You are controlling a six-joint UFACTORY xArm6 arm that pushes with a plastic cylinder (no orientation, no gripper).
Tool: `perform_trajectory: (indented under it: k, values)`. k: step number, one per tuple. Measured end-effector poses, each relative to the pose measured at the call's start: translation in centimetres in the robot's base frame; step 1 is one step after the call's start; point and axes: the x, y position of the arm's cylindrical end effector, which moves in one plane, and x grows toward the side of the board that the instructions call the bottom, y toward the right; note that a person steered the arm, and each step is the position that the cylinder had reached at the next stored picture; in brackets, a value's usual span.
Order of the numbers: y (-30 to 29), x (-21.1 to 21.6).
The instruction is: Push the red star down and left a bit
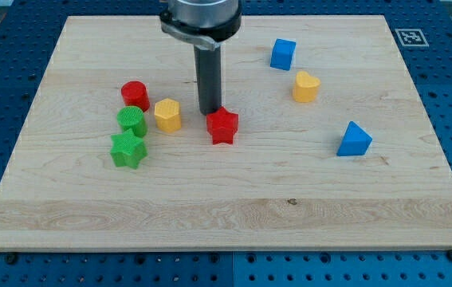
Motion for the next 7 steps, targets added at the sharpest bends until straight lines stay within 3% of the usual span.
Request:
perform_trajectory:
  k: [2, 7]
  values:
    - [3.0, -1.6]
    - [3.1, 5.5]
